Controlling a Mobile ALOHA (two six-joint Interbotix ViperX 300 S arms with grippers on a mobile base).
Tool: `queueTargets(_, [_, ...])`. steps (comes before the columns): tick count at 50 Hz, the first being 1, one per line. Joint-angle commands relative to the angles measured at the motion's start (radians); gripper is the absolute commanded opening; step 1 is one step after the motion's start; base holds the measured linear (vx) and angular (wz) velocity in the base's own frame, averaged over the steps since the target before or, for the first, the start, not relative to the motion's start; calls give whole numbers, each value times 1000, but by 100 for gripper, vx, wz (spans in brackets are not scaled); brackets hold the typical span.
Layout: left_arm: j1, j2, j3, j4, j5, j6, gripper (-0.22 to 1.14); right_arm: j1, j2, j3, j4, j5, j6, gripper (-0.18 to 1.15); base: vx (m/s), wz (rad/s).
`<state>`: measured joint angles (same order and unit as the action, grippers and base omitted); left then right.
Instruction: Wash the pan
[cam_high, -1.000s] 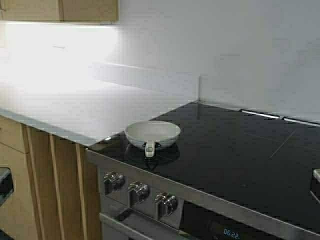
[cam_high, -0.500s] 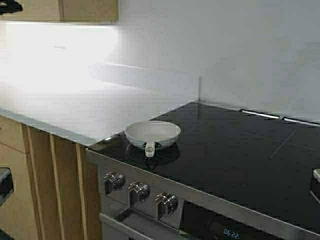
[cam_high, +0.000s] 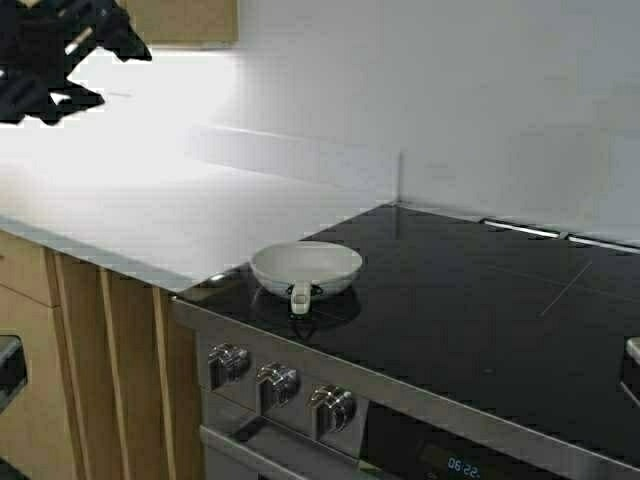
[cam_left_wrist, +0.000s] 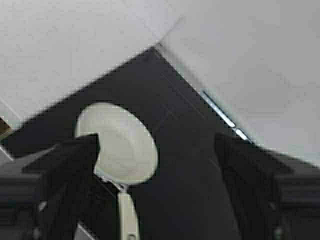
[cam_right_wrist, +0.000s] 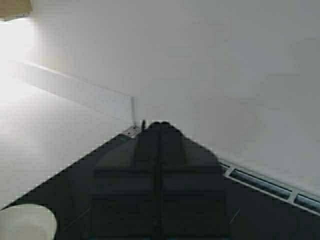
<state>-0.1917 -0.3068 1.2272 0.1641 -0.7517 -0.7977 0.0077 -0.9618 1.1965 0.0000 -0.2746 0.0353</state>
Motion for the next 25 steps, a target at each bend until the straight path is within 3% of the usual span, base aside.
queueTargets(1, [-2,161,-34,41,-141,-67,101,2,6,-15,0,0,0,7,0,0])
queueTargets(25, [-2,770,-264,236,-488,-313,101,2,3,-14,-3,3,0,7,0,0])
